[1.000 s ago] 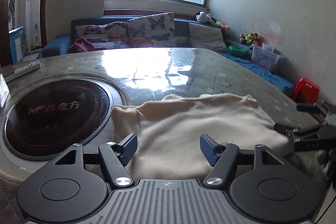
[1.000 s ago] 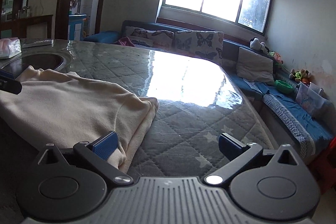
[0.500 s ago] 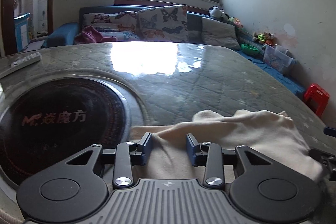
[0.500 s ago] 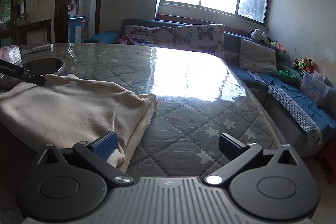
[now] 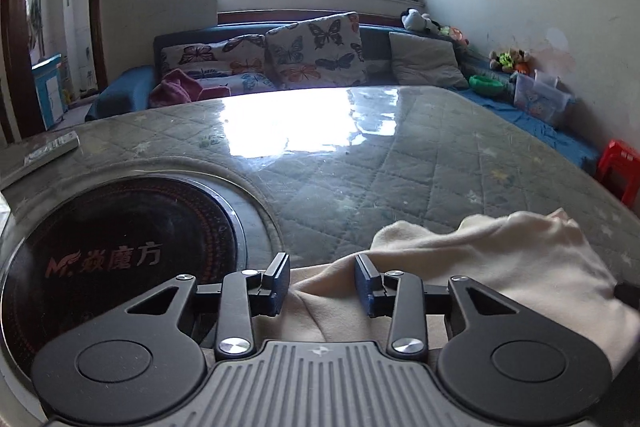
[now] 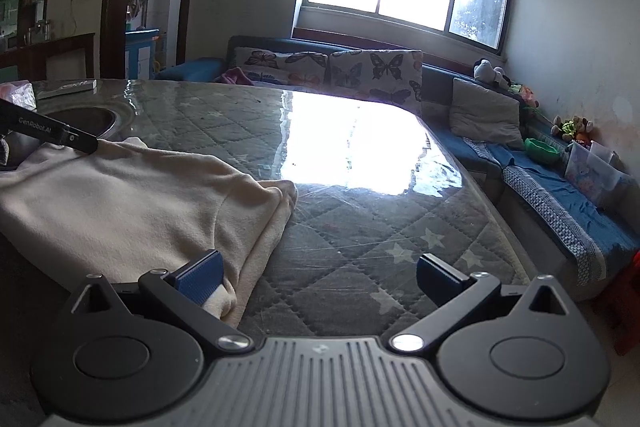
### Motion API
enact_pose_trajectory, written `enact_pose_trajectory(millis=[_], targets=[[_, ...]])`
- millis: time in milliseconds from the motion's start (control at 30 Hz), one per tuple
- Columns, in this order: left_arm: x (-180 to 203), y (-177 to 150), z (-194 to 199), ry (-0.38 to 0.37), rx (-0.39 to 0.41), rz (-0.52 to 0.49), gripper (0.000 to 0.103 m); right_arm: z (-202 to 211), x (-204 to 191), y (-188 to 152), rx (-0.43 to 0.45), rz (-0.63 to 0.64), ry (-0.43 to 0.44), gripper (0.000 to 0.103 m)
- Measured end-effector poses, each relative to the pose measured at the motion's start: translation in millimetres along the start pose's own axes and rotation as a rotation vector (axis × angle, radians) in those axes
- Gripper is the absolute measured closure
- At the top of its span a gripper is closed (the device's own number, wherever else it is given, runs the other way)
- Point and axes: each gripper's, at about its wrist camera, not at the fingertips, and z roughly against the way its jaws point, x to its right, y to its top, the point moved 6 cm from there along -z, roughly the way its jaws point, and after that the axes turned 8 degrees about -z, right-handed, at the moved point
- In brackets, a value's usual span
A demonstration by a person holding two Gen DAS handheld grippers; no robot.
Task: Fold clothes
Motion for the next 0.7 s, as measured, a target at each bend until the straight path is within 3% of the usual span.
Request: enact_pose_trajectory(millis=[100, 367, 533, 700], targets=[[-3.3, 1.2, 19.4, 0.002, 0.034, 0.008, 0.065, -0.7, -0.4, -0.4, 0.001, 0.002, -0.003, 0.0], [44.1, -25.3, 73.2, -0.119, 0.081, -0.09, 0.065, 0.3, -3.1, -0.9, 0.012, 0.021, -0.017, 0.0], [58.8, -46.6, 79.1, -0.118, 0.075, -0.129, 0.065, 0.9, -4.8, -1.9, 0.019, 0.034, -0.027, 0.0], [50.6, -55.7, 72.6, -0.118, 0.053, -0.083, 0.063, 1.5, -6.3, -2.4, 0.026, 0.047, -0.036, 0.0]])
